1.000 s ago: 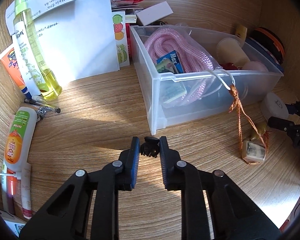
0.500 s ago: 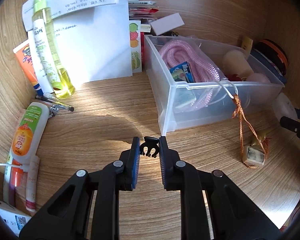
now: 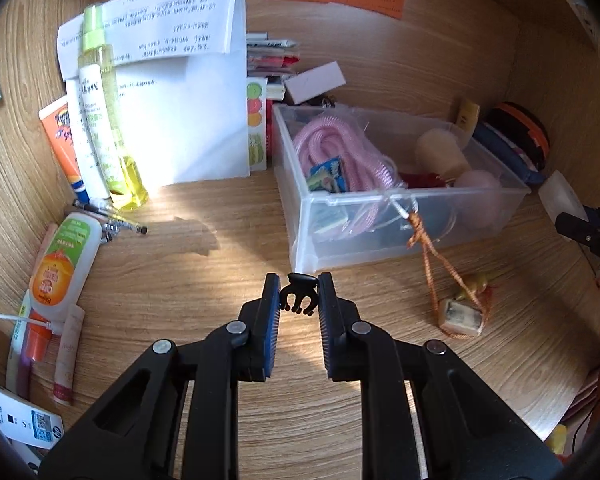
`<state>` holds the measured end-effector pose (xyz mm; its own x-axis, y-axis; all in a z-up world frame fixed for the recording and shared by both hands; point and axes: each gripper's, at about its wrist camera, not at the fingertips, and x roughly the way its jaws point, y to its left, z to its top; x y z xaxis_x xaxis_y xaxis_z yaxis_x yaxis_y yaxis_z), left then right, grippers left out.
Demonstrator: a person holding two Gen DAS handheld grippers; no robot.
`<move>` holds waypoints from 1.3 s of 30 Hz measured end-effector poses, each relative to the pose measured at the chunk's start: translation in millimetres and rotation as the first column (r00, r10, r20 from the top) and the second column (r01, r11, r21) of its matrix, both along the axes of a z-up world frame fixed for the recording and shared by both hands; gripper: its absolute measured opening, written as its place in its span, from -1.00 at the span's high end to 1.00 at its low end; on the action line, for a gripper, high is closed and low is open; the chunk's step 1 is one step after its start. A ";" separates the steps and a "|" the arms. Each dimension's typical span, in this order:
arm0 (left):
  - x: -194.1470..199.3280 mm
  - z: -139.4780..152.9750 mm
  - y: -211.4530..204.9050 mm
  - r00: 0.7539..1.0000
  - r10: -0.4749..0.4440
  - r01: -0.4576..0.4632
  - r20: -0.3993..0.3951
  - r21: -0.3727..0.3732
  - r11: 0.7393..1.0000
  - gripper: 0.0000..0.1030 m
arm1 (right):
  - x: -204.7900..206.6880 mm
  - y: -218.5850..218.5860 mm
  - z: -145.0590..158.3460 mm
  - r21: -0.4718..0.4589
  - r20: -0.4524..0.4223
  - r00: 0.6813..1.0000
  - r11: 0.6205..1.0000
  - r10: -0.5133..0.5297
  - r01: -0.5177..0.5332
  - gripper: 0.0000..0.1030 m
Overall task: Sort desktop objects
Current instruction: 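Carry the white container and hair clip over the box and open both tools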
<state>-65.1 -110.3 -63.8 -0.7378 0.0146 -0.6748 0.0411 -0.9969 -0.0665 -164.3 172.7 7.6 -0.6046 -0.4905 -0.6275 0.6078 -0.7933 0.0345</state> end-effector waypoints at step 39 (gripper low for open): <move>-113.9 52.2 52.5 0.965 -0.255 0.260 -0.070 0.095 0.961 0.66 | -62.5 -121.1 -6.8 0.087 0.068 0.983 0.980 0.173 -0.179 -0.20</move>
